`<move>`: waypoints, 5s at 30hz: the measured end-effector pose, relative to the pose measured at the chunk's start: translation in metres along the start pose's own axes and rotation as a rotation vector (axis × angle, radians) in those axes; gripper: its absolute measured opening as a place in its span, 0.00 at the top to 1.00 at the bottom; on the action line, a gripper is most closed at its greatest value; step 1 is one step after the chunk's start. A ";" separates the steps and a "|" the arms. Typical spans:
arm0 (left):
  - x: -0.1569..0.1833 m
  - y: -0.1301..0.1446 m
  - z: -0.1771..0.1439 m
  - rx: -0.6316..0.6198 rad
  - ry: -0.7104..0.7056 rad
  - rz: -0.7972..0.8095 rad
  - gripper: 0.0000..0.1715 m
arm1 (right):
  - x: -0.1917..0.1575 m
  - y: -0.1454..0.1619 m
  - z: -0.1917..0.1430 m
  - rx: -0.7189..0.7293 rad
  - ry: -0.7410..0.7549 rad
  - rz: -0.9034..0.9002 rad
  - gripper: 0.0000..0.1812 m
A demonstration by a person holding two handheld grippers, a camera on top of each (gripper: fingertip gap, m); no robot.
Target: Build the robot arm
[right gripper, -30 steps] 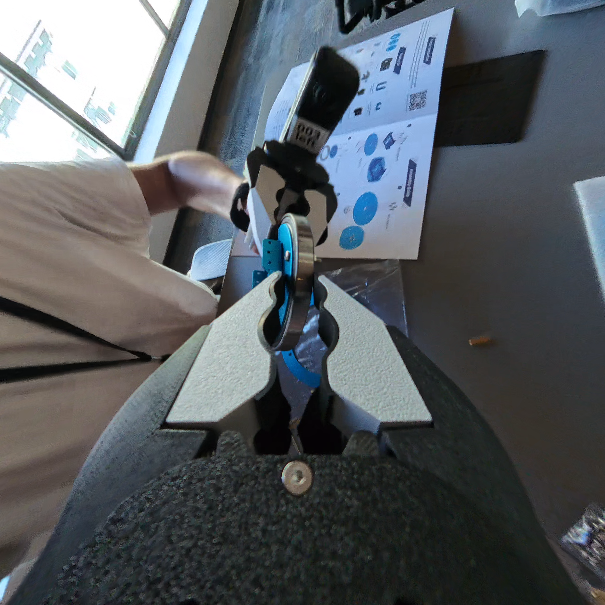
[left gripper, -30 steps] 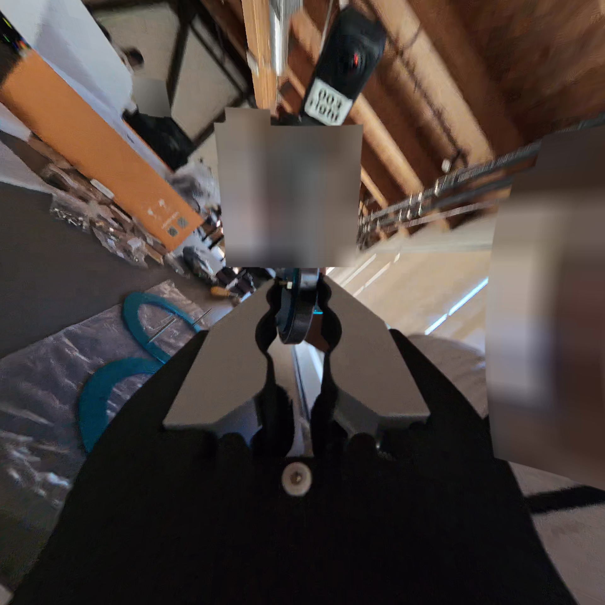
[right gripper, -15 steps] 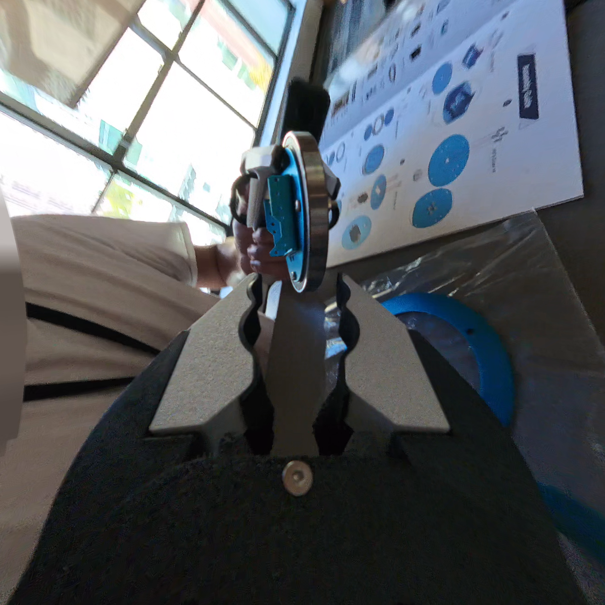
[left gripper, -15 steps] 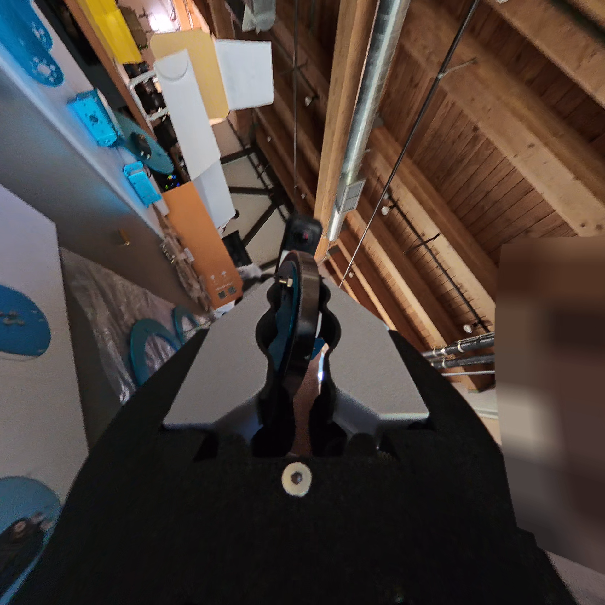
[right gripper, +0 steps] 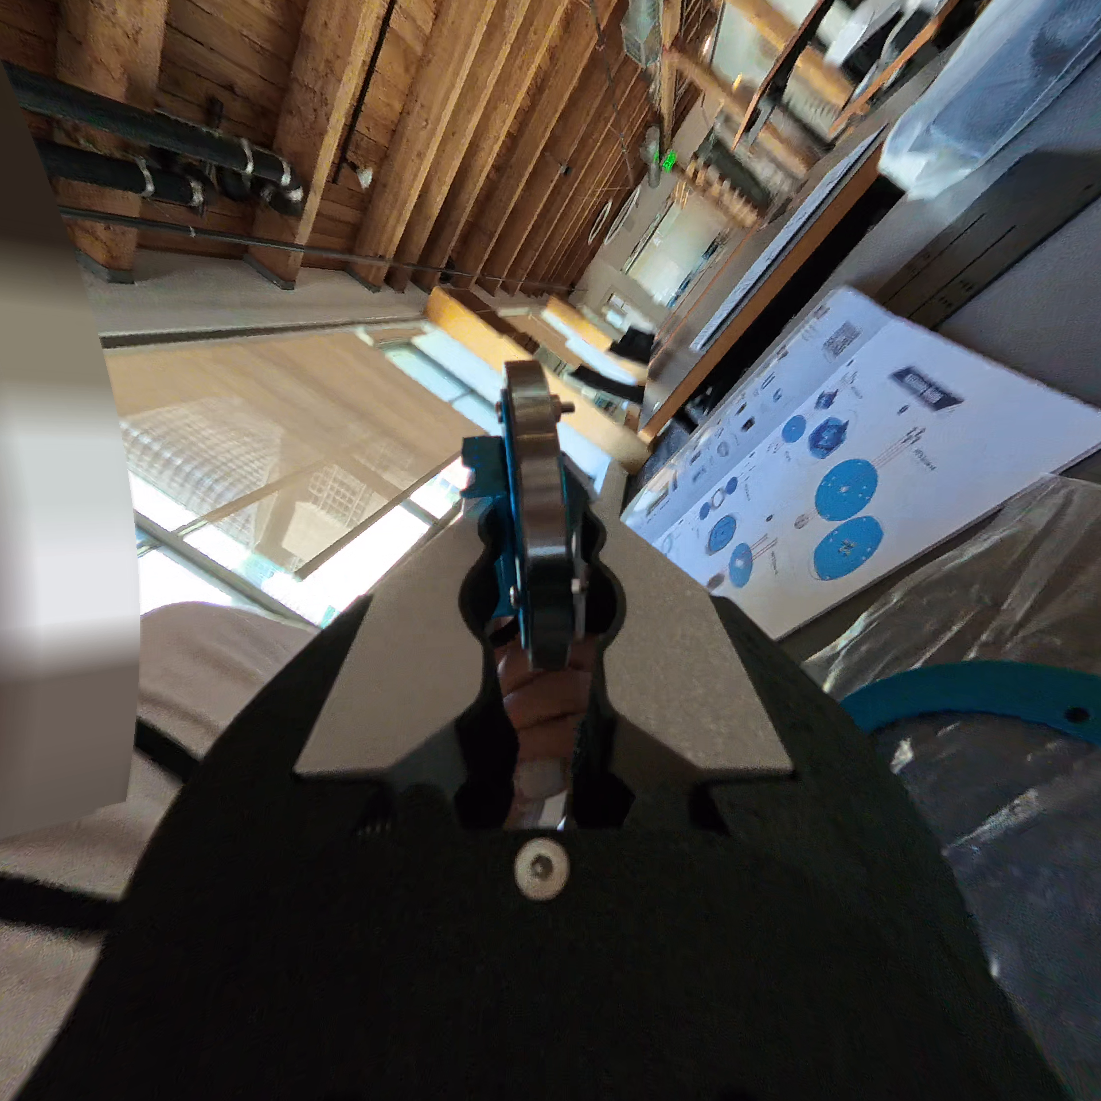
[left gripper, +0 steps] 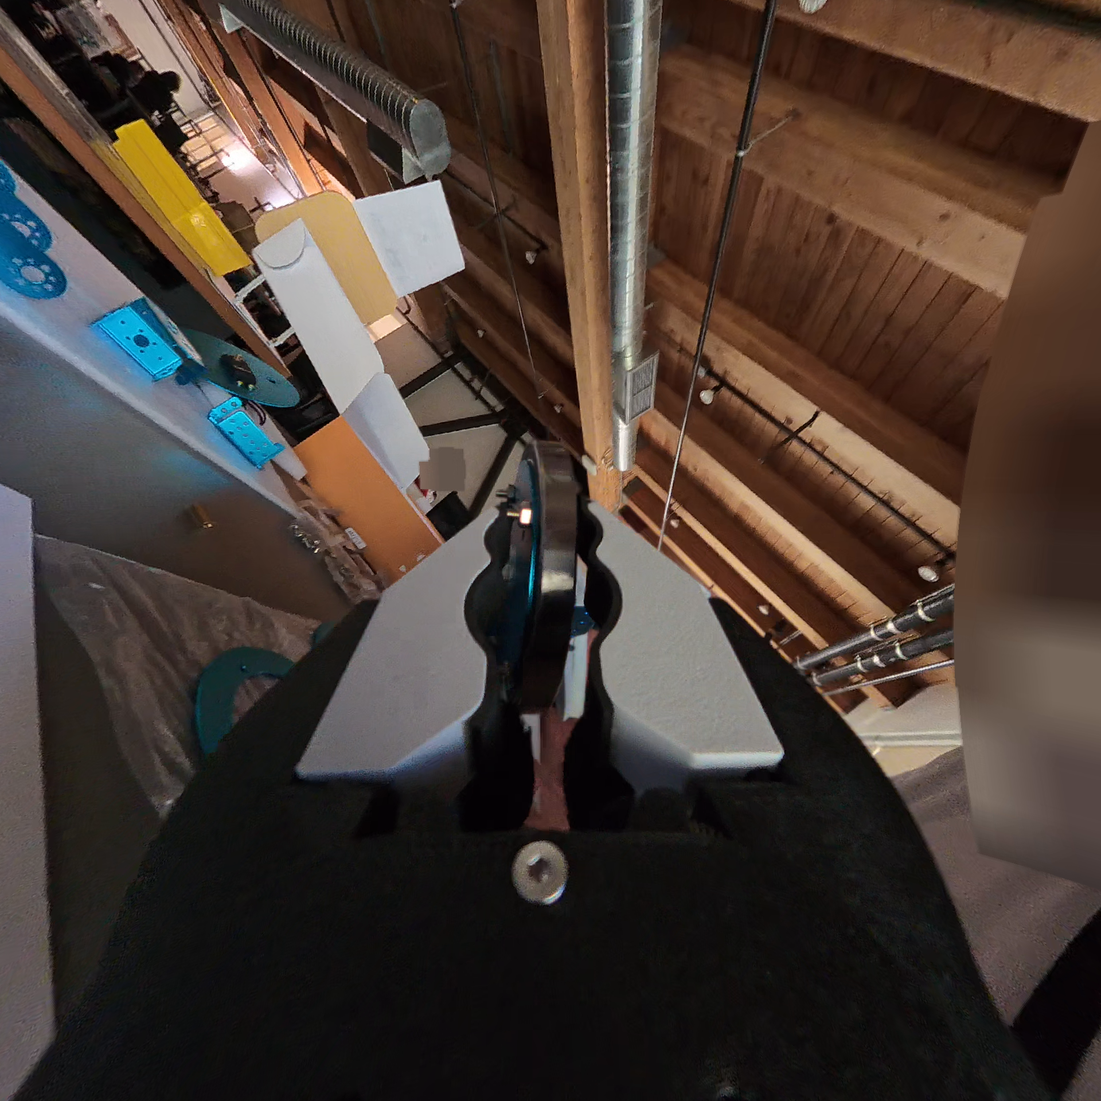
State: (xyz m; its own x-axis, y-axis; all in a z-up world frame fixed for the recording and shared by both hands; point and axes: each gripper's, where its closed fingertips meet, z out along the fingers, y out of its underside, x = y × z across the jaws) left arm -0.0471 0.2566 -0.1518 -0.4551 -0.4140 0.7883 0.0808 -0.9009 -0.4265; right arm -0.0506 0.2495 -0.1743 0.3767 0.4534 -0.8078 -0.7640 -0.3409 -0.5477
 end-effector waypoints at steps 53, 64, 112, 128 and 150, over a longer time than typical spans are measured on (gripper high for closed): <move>-0.030 -0.067 -0.270 -0.908 -1.050 0.801 0.80 | 0.076 -0.034 -0.061 -0.745 0.204 0.032 0.90; -0.028 -0.073 -0.268 -0.868 -1.047 0.796 0.80 | 0.068 -0.029 -0.059 -0.773 0.187 -0.017 0.90; -0.003 0.095 0.018 -0.683 -0.056 -0.193 0.62 | 0.008 -0.001 -0.106 -0.653 1.103 -2.374 0.90; -0.005 0.072 -0.003 -0.590 -0.001 -0.319 0.91 | -0.008 0.005 -0.065 -0.467 0.987 -2.630 0.90; -0.042 -0.028 -0.094 -0.382 -0.315 -0.256 0.92 | 0.050 0.084 -0.085 -0.853 0.584 -0.882 0.71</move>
State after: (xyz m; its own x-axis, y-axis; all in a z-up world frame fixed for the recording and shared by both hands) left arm -0.1135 0.3110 -0.2142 -0.1263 -0.2595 0.9575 -0.3515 -0.8908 -0.2878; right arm -0.0510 0.1734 -0.2795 0.8957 0.4441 0.0212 0.3231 -0.6174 -0.7172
